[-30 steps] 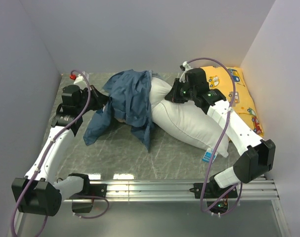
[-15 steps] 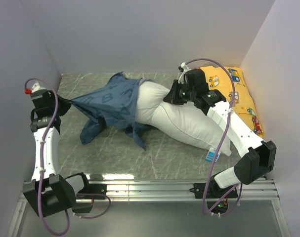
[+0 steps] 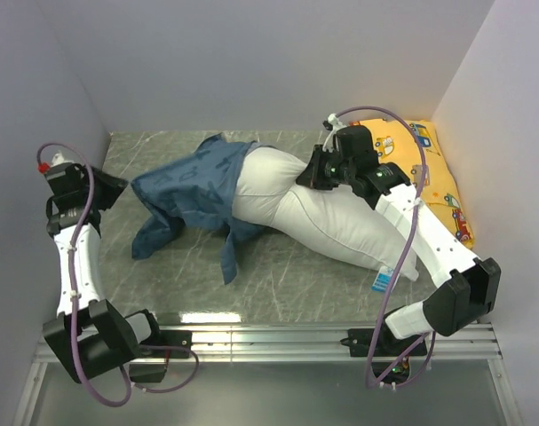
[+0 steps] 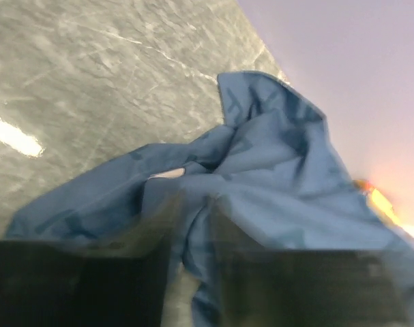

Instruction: Remove the pillowcase from the pillow

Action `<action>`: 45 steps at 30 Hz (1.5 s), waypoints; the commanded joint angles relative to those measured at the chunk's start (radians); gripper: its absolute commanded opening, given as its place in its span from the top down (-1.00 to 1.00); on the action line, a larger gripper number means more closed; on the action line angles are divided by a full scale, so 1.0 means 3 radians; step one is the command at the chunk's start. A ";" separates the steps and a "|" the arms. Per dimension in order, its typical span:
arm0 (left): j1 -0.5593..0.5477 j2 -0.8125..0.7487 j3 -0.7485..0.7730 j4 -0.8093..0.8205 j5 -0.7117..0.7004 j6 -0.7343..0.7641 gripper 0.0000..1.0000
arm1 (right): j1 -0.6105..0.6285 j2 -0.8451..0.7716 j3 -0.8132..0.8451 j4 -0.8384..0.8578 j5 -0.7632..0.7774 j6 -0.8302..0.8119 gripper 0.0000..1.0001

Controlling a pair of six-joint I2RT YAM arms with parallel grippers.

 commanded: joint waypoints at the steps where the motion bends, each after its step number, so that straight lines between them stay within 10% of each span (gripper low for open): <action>1: -0.0334 -0.0136 0.0245 0.0030 -0.0110 0.0322 0.16 | -0.0186 -0.0239 0.0030 0.0216 0.0436 0.0018 1.00; 4: -0.0764 -0.0299 0.0363 -0.0078 -0.0258 0.0476 -0.44 | -0.0181 -0.0219 0.0041 0.0221 0.0436 0.0023 1.00; 8: -0.1183 -0.0591 0.0369 -0.0038 -0.0075 0.0594 -0.65 | -0.0176 -0.0203 0.0061 0.0221 0.0436 0.0034 1.00; 34: -0.1844 -0.0785 0.0179 0.0177 0.0621 0.0743 -0.62 | -0.0130 -0.0172 0.0204 0.0144 0.0476 0.0008 1.00; 45: -0.3182 -0.1522 -0.0439 0.0233 -0.1418 -0.0080 -0.58 | -0.0084 -0.0203 0.0071 0.0282 0.0574 0.0100 1.00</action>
